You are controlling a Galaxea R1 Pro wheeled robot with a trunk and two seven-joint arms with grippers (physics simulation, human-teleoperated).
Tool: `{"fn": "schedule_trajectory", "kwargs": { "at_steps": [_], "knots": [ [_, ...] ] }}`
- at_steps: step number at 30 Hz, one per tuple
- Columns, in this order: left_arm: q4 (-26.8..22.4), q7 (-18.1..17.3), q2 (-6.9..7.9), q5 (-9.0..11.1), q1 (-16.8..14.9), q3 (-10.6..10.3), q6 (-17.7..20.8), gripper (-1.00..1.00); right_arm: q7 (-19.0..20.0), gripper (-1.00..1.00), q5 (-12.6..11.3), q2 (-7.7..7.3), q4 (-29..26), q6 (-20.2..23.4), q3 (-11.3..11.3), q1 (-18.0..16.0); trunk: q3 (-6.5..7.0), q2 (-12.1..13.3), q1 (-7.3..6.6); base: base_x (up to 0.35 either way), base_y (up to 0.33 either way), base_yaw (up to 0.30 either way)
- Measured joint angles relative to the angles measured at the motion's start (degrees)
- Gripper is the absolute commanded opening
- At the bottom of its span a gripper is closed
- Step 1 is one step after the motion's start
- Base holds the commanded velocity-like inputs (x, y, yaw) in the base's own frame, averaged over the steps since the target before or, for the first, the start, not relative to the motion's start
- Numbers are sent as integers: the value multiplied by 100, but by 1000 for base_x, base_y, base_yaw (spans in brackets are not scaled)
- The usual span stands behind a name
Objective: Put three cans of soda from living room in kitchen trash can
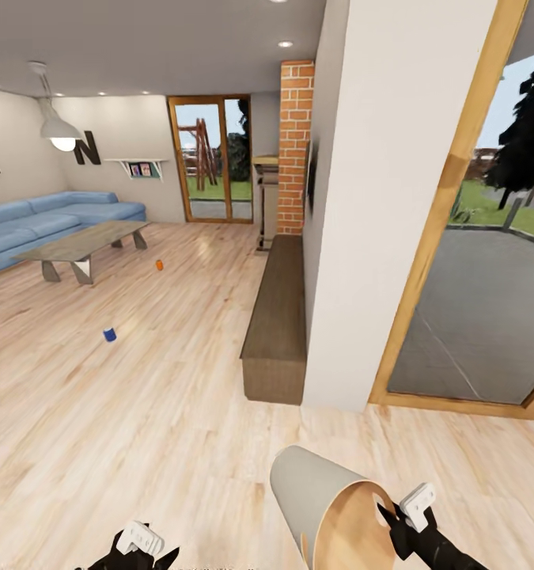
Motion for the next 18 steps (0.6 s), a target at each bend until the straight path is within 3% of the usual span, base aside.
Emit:
{"fn": "schedule_trajectory", "kwargs": {
  "at_steps": [12, 18],
  "knots": [
    [-3, 2, 6, 0, -4, 8, 8, 100, -4, -100, 3, 8, 38, -1, 9, -3, -80, 0, 0, 93, 239, 167],
    [0, 3, 5, 0, -3, 8, 9, 100, -16, -100, -5, 9, 94, -2, 6, -3, -102, 0, 0, 146, 286, 65]
  ]
}}
